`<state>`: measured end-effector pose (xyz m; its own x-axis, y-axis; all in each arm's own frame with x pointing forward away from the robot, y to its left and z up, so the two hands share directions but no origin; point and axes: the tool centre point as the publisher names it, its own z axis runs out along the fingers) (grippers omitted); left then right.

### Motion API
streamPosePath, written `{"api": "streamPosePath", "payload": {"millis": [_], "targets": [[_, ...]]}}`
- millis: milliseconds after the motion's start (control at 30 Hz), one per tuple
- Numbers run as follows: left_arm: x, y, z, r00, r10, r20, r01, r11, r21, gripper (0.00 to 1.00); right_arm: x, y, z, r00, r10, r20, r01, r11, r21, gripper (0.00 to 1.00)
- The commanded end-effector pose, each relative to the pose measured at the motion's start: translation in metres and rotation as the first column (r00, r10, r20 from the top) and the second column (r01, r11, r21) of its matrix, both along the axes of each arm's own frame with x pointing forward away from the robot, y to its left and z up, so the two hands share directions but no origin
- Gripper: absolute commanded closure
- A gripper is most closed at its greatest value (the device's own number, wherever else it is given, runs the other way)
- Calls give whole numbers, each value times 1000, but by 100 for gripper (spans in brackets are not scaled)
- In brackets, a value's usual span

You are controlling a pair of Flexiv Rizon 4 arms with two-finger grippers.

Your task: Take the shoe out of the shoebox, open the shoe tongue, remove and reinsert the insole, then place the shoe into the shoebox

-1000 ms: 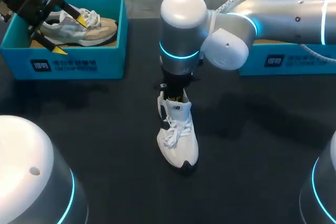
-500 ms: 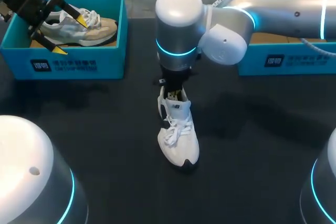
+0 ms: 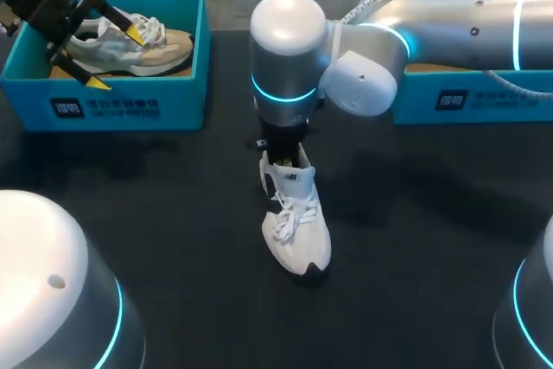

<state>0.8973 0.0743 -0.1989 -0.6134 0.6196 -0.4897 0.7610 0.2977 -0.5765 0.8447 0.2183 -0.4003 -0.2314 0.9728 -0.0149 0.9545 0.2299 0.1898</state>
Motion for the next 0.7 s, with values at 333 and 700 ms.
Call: {"api": "streamPosePath", "payload": {"millis": [333, 700], "targets": [[0, 0, 0, 1000, -2, 0, 2, 1000, 3, 0, -12, 0, 24, 1000, 5, 2, -5, 997, -72, 100], [0, 0, 0, 1000, -2, 0, 2, 1000, 3, 0, -16, -6, 0, 996, -2, -84, -7, 994, -109, 100]]}}
